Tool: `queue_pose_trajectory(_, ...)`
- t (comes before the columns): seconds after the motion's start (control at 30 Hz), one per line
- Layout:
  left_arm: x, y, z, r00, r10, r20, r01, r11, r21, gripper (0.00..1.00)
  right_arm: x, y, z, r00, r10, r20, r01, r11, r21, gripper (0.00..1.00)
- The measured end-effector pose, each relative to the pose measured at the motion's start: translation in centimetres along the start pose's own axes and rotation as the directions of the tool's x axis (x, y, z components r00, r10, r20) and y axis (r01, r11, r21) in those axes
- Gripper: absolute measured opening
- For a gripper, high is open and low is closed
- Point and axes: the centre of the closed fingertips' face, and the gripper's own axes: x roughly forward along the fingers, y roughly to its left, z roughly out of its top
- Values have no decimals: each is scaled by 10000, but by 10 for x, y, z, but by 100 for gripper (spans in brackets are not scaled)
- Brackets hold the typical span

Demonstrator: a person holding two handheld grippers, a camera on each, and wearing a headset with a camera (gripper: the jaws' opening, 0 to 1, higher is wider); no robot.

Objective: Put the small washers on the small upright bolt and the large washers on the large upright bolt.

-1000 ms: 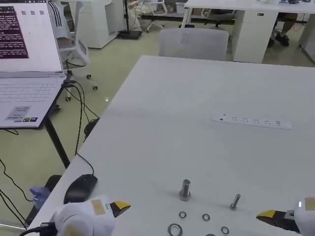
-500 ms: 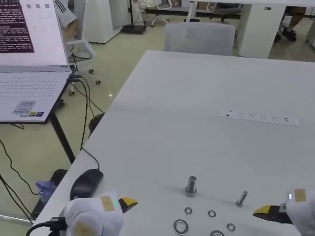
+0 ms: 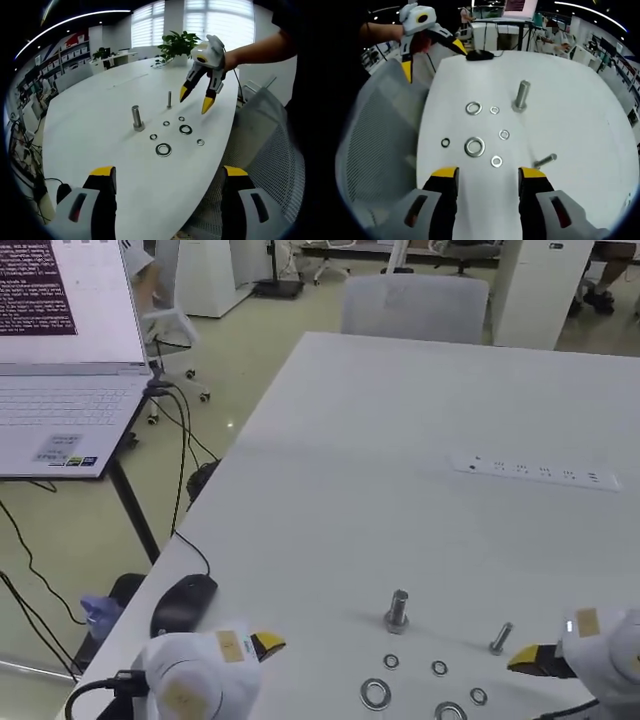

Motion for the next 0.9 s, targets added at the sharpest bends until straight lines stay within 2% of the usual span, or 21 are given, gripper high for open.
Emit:
queue_pose_trajectory(0.33,1,0,-2,10000,-77,-46,77,10000,59,86,13,-4,-1,9978,223,-626,-258,9981,-563,43)
queue_pose_trajectory(0.73,4,3,-3,9997,-210,-137,214,9995,236,85,28,-7,-5,9869,323,-1581,-563,9872,-1493,38)
queue_pose_trajectory(0.9,5,3,-3,9996,-228,-159,233,9993,307,85,33,-7,-6,9836,373,-1767,-659,9851,-1591,35)
